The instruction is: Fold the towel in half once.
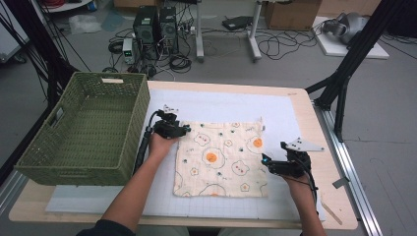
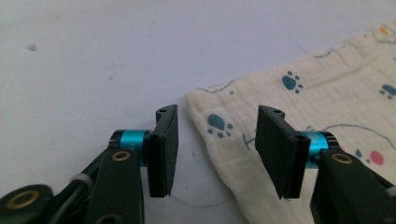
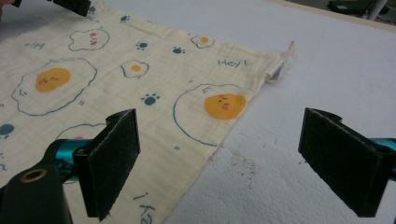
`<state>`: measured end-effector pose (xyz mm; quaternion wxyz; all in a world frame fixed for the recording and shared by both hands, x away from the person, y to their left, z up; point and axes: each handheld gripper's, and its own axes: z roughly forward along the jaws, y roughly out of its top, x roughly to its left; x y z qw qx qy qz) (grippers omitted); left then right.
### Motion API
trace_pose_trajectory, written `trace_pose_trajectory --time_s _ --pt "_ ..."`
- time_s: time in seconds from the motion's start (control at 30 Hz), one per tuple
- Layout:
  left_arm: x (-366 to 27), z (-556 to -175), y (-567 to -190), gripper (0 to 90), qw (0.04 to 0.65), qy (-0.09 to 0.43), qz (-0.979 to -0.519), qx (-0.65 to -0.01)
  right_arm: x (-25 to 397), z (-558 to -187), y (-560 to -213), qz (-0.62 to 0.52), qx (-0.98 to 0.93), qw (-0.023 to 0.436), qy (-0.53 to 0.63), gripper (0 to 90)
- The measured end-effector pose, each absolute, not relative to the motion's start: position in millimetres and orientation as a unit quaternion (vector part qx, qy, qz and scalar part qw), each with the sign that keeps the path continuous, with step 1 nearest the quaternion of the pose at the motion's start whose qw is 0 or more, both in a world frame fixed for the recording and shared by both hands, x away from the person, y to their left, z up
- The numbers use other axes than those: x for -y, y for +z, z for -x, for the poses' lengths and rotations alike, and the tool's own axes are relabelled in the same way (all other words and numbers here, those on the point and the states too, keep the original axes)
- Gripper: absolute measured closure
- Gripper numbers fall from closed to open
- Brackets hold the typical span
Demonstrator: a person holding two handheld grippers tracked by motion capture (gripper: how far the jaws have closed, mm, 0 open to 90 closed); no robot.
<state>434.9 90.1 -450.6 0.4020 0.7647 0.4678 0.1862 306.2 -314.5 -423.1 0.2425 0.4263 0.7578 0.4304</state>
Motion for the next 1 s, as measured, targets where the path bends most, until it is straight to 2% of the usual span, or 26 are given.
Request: trace_pose_trajectory --time_s 0.1,0.27,0.33,0.5,0.7,0.83,0.97,1.0 --pt "-85.4 -433.6 -450.7 57.6 0.387 0.212 -0.771 -0.458 314.3 -307.6 -424.0 -0.428 -0.758 0.242 0.429 12.0" --pt "-85.8 -433.5 -451.0 82.6 0.398 0.204 -0.775 -0.446 312.1 -311.6 -426.3 -0.434 -0.760 0.236 0.422 12.0" --pt "-89.2 -434.9 -451.2 85.3 0.407 0.191 -0.769 -0.455 311.3 -316.4 -427.6 -0.440 -0.760 0.228 0.420 12.0" --pt "-95.8 -437.6 -451.9 86.1 0.423 0.170 -0.751 -0.478 309.8 -341.1 -428.8 -0.457 -0.765 0.208 0.403 12.0" --pt "-95.1 -437.6 -452.1 85.8 0.420 0.173 -0.752 -0.477 299.7 -384.3 -430.5 -0.473 -0.776 0.195 0.369 13.0" --pt "-94.4 -437.3 -451.9 83.7 0.415 0.176 -0.753 -0.480 295.7 -408.2 -431.3 -0.484 -0.779 0.191 0.350 25.8" --pt "-94.3 -437.3 -452.1 83.9 0.415 0.176 -0.753 -0.481 295.5 -420.7 -433.3 -0.509 -0.759 0.204 0.352 44.2" --pt "-94.6 -437.5 -452.1 84.1 0.415 0.176 -0.752 -0.482 295.6 -423.5 -434.5 -0.511 -0.758 0.204 0.350 45.8"
